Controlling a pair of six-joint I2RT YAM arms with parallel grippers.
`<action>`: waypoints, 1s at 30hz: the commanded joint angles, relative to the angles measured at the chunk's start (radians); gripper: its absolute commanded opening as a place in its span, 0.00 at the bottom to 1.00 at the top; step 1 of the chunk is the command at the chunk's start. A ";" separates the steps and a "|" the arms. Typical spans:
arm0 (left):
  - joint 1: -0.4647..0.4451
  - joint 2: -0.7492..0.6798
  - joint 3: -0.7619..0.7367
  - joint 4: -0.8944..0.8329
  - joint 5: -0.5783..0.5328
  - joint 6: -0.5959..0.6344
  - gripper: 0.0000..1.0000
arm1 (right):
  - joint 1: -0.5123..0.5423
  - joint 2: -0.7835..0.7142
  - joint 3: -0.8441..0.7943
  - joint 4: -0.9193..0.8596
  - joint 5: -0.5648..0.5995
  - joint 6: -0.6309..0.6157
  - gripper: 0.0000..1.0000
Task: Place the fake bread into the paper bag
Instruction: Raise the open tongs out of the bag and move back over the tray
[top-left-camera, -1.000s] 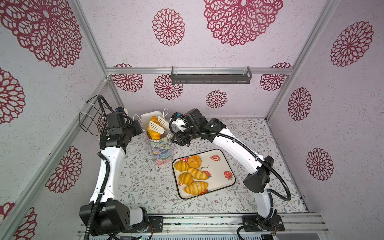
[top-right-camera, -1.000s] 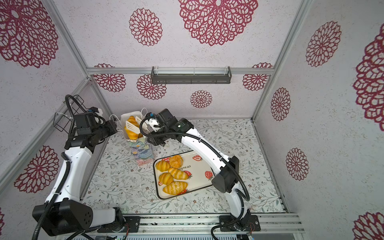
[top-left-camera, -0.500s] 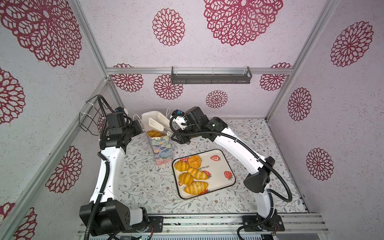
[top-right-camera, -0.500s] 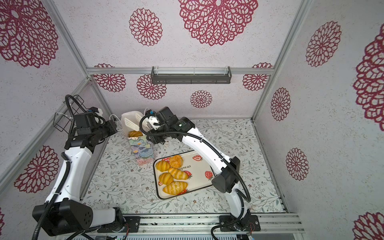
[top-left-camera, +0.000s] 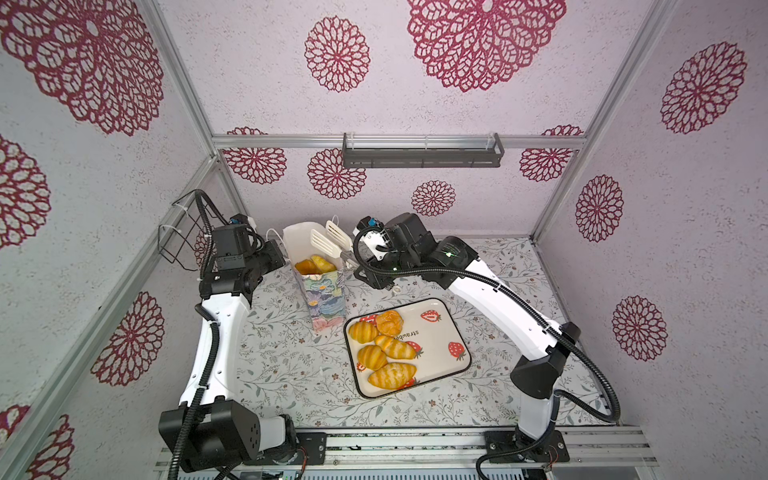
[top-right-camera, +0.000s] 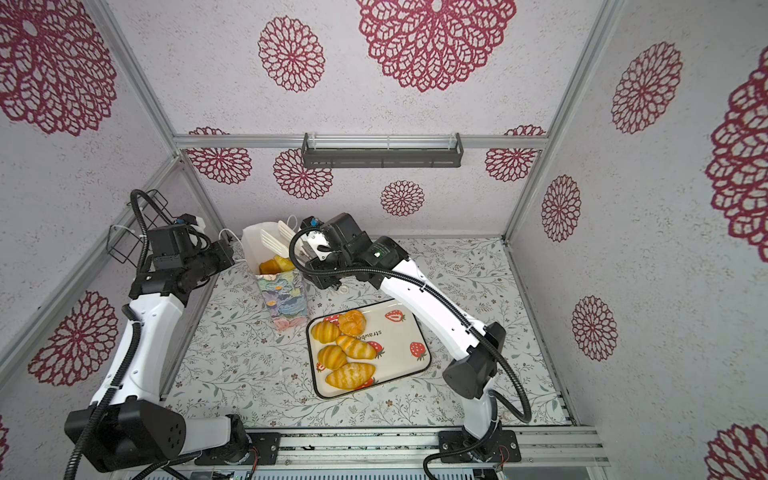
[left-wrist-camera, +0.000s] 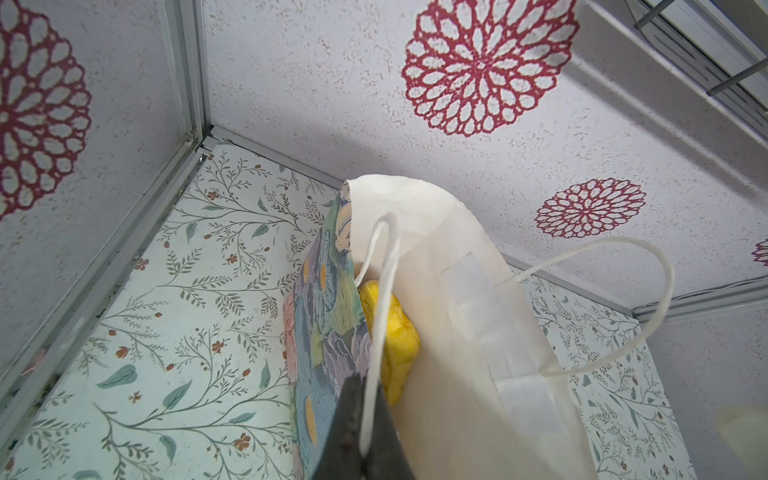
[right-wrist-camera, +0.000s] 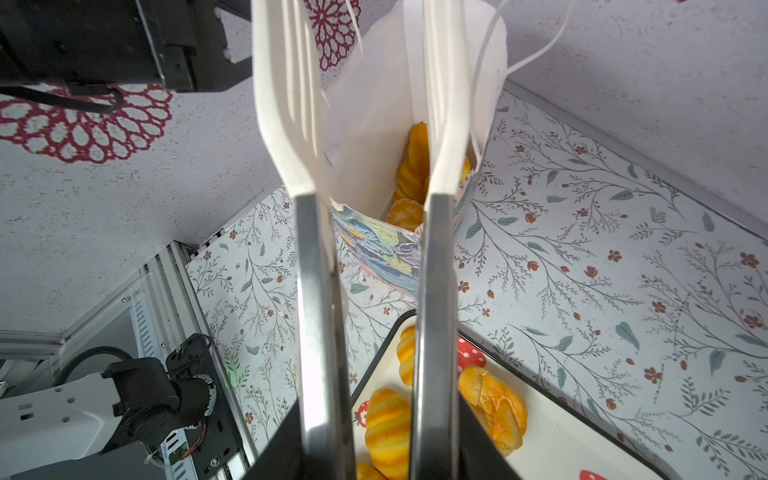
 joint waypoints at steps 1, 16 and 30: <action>-0.004 -0.007 -0.014 0.008 -0.008 0.011 0.00 | 0.007 -0.095 -0.018 0.069 0.037 0.015 0.41; -0.004 -0.012 -0.016 0.014 -0.001 0.008 0.00 | -0.004 -0.280 -0.221 0.098 0.150 0.036 0.41; -0.003 -0.014 -0.022 0.028 0.016 0.003 0.00 | -0.096 -0.456 -0.572 0.154 0.129 0.125 0.41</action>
